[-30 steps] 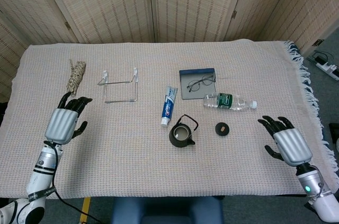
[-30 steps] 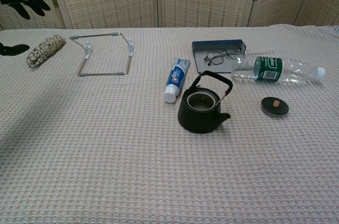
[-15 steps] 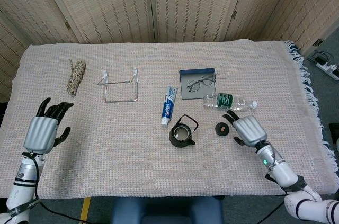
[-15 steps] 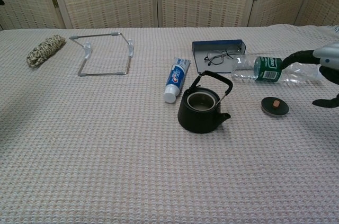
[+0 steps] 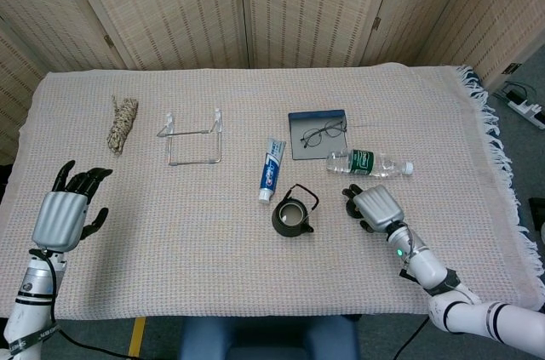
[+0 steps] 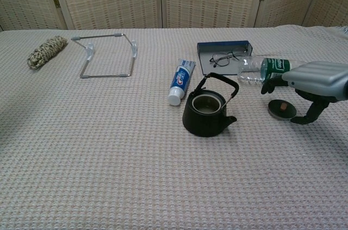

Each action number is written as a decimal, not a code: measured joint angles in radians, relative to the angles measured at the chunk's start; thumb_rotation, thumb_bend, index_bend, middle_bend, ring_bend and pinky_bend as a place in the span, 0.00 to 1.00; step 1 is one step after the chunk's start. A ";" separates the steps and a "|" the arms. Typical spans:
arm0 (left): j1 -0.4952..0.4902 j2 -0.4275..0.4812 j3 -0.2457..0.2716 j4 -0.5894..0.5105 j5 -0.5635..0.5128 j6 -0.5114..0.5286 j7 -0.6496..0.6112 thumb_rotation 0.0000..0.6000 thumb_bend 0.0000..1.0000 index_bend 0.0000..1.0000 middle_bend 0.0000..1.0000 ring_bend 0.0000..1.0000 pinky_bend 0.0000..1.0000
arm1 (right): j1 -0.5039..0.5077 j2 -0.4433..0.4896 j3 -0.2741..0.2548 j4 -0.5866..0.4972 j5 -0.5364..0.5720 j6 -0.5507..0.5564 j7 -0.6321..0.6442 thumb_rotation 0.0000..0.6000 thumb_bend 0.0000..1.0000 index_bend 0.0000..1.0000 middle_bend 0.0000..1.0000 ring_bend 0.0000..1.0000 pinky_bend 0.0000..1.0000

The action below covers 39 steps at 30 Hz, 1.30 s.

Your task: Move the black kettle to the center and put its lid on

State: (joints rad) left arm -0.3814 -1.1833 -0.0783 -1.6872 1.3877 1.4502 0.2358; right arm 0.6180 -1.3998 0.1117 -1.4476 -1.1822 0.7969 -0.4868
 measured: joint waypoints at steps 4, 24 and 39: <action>0.010 0.001 -0.004 0.005 0.006 0.001 -0.012 1.00 0.31 0.17 0.19 0.23 0.05 | 0.002 -0.006 -0.012 0.006 0.015 0.013 -0.010 1.00 0.32 0.21 0.26 0.81 0.76; 0.037 -0.001 -0.027 0.035 0.024 -0.015 -0.051 1.00 0.31 0.17 0.19 0.23 0.05 | 0.027 -0.037 -0.041 0.030 0.064 0.047 -0.045 1.00 0.32 0.27 0.31 0.81 0.76; 0.055 0.000 -0.034 0.051 0.031 -0.018 -0.072 1.00 0.31 0.18 0.19 0.23 0.05 | 0.043 -0.058 -0.051 0.033 0.082 0.066 -0.075 1.00 0.32 0.30 0.34 0.81 0.76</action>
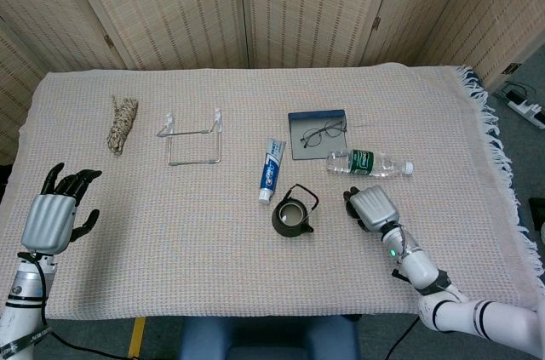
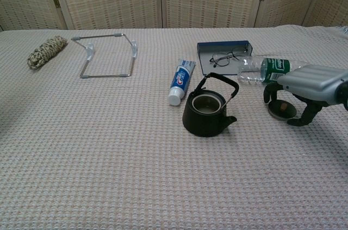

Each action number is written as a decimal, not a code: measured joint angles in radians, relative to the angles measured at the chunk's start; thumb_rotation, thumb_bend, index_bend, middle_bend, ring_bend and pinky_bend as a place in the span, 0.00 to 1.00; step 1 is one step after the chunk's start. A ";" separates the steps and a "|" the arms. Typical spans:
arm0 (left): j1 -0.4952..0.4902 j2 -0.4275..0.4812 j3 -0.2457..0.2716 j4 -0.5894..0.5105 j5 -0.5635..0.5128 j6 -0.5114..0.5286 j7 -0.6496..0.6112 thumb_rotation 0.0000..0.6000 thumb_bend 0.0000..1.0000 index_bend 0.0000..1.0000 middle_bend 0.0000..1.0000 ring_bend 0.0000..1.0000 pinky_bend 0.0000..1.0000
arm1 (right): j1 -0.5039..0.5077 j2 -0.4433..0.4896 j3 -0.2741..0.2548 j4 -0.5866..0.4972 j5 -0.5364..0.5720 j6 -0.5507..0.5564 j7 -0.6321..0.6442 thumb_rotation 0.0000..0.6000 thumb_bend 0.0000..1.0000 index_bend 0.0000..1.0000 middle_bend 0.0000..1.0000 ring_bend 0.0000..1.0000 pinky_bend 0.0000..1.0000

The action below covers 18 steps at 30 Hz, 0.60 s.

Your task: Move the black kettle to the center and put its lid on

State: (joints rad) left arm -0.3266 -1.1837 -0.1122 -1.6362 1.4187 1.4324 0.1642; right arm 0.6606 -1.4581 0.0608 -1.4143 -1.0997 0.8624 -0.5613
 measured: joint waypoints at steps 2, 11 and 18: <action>0.002 0.000 -0.001 0.003 0.001 -0.001 -0.003 1.00 0.31 0.18 0.19 0.23 0.05 | 0.001 -0.002 -0.001 -0.001 0.004 0.003 -0.006 1.00 0.32 0.31 0.34 0.82 0.76; 0.011 0.002 -0.005 0.010 0.006 -0.001 -0.011 1.00 0.31 0.18 0.19 0.23 0.05 | 0.004 -0.005 -0.008 -0.011 0.024 0.023 -0.033 1.00 0.32 0.34 0.38 0.82 0.77; 0.016 0.010 -0.011 0.004 0.004 0.000 -0.008 1.00 0.31 0.18 0.19 0.23 0.05 | 0.005 0.022 -0.010 -0.075 0.002 0.043 -0.034 1.00 0.32 0.36 0.39 0.82 0.77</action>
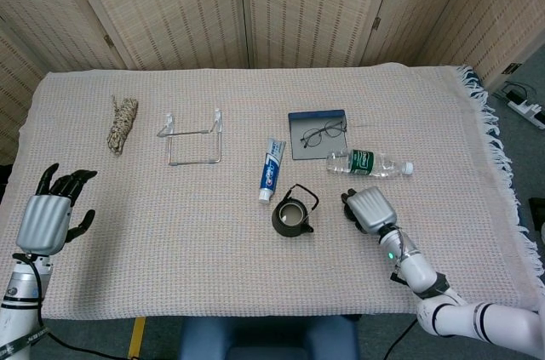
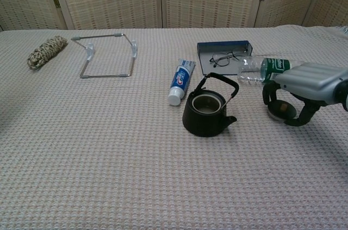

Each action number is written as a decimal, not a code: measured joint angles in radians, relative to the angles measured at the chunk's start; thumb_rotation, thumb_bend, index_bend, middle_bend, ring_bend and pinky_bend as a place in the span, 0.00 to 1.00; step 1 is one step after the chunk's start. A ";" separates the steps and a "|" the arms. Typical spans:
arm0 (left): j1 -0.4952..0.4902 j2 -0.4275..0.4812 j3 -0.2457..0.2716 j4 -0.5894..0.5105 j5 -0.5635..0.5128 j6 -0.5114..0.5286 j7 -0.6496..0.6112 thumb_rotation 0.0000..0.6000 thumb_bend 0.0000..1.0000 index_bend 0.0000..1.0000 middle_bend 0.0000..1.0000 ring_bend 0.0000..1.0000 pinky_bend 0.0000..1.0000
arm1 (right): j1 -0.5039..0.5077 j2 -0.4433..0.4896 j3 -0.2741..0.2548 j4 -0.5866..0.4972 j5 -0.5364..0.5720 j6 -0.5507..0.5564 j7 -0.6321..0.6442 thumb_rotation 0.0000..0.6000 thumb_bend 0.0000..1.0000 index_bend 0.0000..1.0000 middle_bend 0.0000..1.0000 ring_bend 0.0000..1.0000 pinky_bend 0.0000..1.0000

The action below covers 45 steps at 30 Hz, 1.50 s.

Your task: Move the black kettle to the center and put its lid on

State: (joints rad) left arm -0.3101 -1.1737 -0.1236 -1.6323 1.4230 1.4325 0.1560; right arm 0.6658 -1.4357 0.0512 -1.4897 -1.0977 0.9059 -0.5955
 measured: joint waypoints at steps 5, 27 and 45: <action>0.001 0.006 -0.002 -0.010 0.001 -0.004 0.009 1.00 0.31 0.18 0.19 0.23 0.05 | 0.009 0.051 0.007 -0.111 -0.040 0.018 -0.001 1.00 0.32 0.36 0.39 0.82 0.77; 0.010 0.024 -0.011 -0.045 -0.006 -0.011 0.031 1.00 0.31 0.18 0.19 0.23 0.05 | 0.230 0.055 0.076 -0.298 0.129 -0.039 -0.217 1.00 0.32 0.36 0.38 0.83 0.77; 0.015 0.019 -0.013 -0.030 -0.004 -0.013 0.019 1.00 0.31 0.18 0.19 0.23 0.04 | 0.309 -0.017 0.028 -0.252 0.221 0.012 -0.286 1.00 0.32 0.19 0.21 0.82 0.77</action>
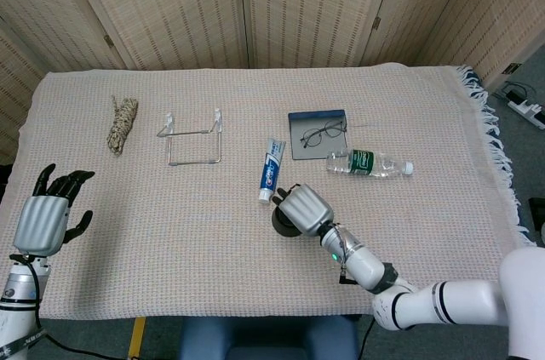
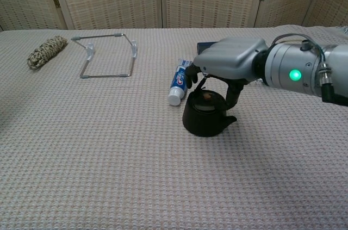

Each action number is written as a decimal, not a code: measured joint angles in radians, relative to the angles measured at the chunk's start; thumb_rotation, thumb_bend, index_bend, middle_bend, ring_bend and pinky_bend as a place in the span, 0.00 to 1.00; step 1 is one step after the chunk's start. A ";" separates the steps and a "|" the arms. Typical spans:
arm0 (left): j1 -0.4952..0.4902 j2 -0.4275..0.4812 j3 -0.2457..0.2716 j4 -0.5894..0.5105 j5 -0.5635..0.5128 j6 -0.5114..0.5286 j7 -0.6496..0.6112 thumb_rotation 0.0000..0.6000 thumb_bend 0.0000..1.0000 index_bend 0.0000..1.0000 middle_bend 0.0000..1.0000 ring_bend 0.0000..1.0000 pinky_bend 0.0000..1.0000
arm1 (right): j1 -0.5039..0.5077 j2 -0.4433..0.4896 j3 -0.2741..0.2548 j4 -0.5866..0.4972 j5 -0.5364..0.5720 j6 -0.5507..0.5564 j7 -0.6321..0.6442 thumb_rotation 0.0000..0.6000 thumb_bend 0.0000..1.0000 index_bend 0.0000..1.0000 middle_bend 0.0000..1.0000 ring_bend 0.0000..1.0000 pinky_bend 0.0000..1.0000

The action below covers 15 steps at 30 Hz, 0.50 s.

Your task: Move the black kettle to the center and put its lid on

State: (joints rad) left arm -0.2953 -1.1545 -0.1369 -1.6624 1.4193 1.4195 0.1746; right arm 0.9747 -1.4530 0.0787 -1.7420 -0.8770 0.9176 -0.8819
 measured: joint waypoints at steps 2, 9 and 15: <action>0.000 0.000 -0.001 -0.001 0.000 0.000 -0.004 1.00 0.31 0.18 0.19 0.22 0.04 | -0.001 0.005 -0.003 -0.007 -0.006 0.006 0.007 1.00 0.32 0.19 0.20 0.82 0.77; -0.001 0.003 -0.004 -0.006 0.002 -0.001 0.001 1.00 0.31 0.18 0.19 0.22 0.04 | -0.030 0.058 -0.018 -0.071 -0.087 0.053 0.055 1.00 0.32 0.19 0.23 0.82 0.77; 0.002 0.010 -0.008 -0.008 -0.012 -0.003 0.001 1.00 0.31 0.18 0.19 0.22 0.04 | -0.102 0.151 -0.045 -0.145 -0.185 0.146 0.112 1.00 0.32 0.19 0.28 0.75 0.76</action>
State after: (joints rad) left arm -0.2934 -1.1445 -0.1454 -1.6708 1.4070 1.4164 0.1760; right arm 0.8731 -1.3021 0.0334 -1.8870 -1.0620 1.0639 -0.7704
